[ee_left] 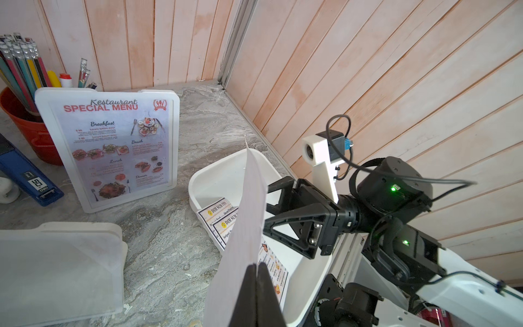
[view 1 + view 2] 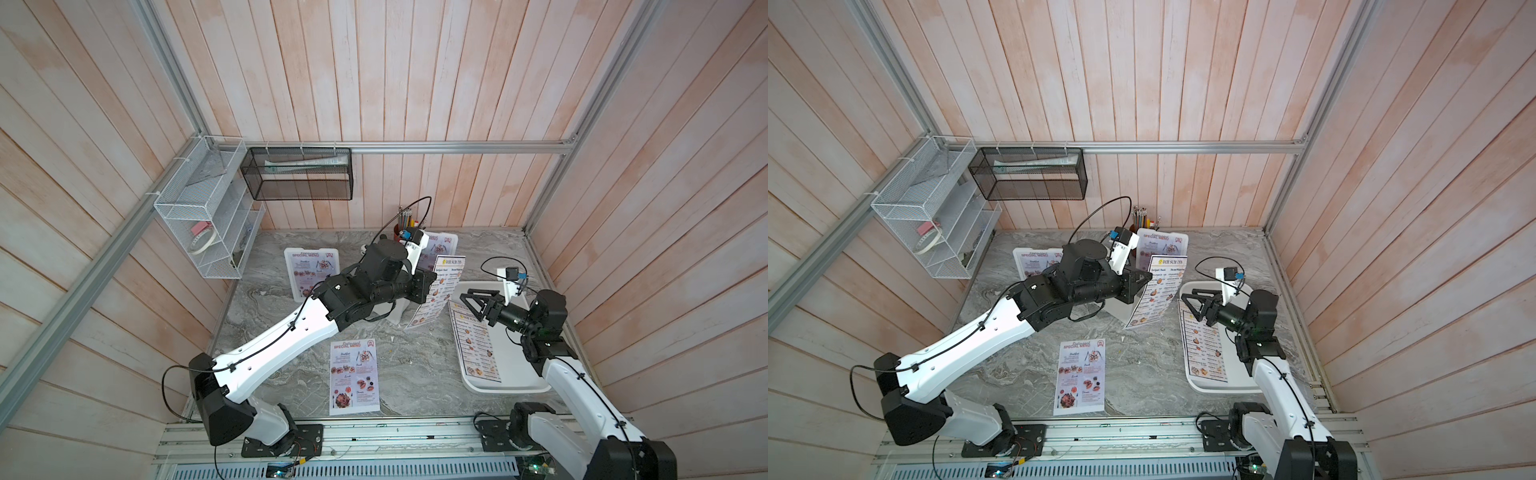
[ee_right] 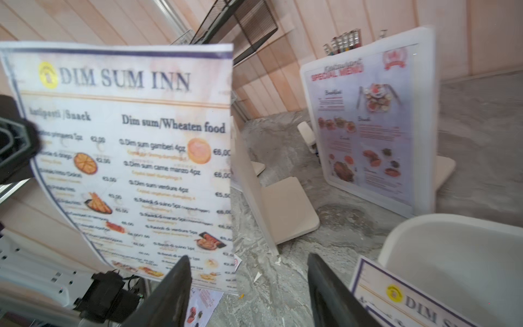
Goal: Replace the menus in the menu holders
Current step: Adjust the menu.
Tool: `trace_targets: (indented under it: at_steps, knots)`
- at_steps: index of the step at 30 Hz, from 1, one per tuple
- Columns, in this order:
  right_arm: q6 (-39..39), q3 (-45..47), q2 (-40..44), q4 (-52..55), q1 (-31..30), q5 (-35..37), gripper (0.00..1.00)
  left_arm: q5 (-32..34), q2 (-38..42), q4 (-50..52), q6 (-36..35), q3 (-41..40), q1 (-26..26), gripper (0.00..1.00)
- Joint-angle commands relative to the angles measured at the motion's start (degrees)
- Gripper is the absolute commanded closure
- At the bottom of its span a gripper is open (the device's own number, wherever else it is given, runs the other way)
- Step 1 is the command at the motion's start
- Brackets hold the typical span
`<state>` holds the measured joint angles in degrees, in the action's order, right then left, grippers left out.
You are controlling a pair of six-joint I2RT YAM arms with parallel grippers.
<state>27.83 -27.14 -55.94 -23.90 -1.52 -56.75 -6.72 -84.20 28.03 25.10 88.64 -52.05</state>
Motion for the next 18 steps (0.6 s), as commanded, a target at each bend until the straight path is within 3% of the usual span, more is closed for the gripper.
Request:
trace_targets:
  at_steps: [1, 11, 18]
  knots:
    - [-0.4, -2.6, -2.5, -7.1, -2.1, -6.5, 0.32, -1.3, 1.3, 1.4, -2.0, 1.4, 0.2, 1.0]
    - [-0.5, -7.8, -9.1, -11.7, -8.6, -12.4, 0.32, -3.6, 1.9, 0.7, -2.4, 0.8, 0.8, 1.0]
    - [-0.1, -6.1, -6.3, -11.0, -8.5, -11.8, 0.38, -3.3, 2.5, -0.2, -1.4, -0.8, 2.8, 1.0]
